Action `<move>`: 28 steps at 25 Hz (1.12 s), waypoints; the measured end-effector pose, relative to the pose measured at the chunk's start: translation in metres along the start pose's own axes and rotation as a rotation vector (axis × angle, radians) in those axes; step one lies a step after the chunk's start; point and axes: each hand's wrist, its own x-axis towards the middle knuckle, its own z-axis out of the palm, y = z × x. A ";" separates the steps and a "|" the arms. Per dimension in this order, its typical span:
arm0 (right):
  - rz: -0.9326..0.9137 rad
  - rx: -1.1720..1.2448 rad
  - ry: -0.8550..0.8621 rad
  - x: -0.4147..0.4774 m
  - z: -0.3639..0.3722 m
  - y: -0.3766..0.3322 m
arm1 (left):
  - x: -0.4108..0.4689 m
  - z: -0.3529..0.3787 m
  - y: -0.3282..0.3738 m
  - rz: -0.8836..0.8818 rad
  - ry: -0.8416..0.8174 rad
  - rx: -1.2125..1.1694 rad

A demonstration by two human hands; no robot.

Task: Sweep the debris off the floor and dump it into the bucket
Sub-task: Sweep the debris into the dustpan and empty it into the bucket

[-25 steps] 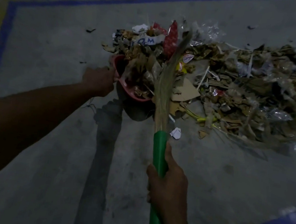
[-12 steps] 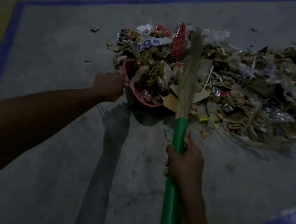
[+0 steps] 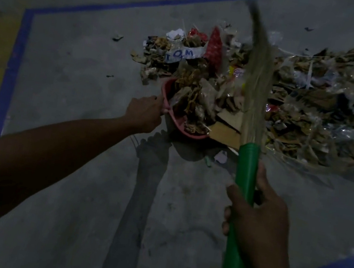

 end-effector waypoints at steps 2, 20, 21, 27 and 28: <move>-0.036 -0.008 0.016 0.013 -0.007 -0.005 | -0.002 0.003 0.007 0.033 -0.006 -0.001; -0.005 0.063 -0.002 0.005 -0.008 0.003 | 0.000 0.001 0.011 0.009 0.101 -0.077; -0.012 0.073 0.000 0.010 -0.010 0.001 | 0.000 0.001 0.010 0.017 0.110 -0.075; 0.024 -0.111 -0.139 -0.007 0.030 0.018 | 0.001 -0.004 0.032 0.007 0.154 -0.166; 0.027 -0.162 -0.151 -0.012 0.037 0.022 | 0.001 -0.005 0.035 -0.011 0.157 -0.176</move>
